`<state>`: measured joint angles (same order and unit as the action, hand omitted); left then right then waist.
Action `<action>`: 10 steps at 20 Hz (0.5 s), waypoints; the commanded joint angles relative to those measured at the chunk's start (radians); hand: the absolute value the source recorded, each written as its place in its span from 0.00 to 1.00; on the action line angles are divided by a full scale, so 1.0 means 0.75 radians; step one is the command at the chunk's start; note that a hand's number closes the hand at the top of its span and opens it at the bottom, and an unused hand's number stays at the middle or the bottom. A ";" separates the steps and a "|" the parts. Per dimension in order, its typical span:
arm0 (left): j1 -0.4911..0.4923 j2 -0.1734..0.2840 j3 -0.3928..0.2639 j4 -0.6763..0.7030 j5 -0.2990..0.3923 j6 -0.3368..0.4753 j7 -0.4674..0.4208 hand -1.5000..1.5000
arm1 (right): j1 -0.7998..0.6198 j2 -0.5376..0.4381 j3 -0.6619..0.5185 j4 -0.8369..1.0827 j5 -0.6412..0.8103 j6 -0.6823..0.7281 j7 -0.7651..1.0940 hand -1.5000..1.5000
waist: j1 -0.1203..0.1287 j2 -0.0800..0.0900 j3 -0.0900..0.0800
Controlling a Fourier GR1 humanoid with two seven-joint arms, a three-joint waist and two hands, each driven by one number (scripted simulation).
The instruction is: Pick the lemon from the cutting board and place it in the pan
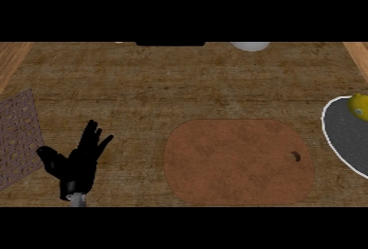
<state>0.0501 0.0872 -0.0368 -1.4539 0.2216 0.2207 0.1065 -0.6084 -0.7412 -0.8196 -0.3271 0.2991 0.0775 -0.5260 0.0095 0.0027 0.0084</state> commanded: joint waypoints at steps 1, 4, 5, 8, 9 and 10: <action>0.076 0.037 0.033 0.031 0.042 -0.060 0.004 0.50 | 0.112 -0.090 -0.086 0.047 -0.124 0.300 -0.106 0.00 | -0.011 0.001 -0.008; 0.065 -0.008 -0.024 -0.037 -0.010 0.012 0.059 0.50 | 0.153 -0.110 -0.074 0.033 -0.159 0.459 -0.148 0.00 | -0.009 -0.003 -0.009; 0.102 -0.003 -0.021 -0.031 0.008 -0.027 0.025 0.50 | 0.235 -0.124 -0.083 0.043 -0.173 0.537 -0.181 0.00 | -0.017 -0.005 -0.009; 0.007 -0.031 -0.012 0.101 -0.032 -0.005 -0.033 0.50 | 0.273 -0.084 -0.031 -0.043 -0.191 0.571 -0.192 0.00 | -0.023 -0.005 -0.012; 0.093 -0.025 -0.026 -0.064 -0.031 0.036 0.040 0.50 | 0.382 -0.110 -0.058 -0.050 -0.215 0.644 -0.253 0.00 | -0.028 -0.010 -0.012; -0.006 -0.026 0.020 0.026 0.001 0.028 0.055 0.50 | 0.373 -0.057 -0.026 -0.123 -0.223 0.598 -0.188 0.00 | -0.031 -0.009 -0.013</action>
<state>0.0700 0.0800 -0.0303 -1.4684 0.2182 0.2242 0.1073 -0.4124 -0.8067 -0.8539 -0.3519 0.1658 0.4539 -0.6433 -0.0053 -0.0066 0.0041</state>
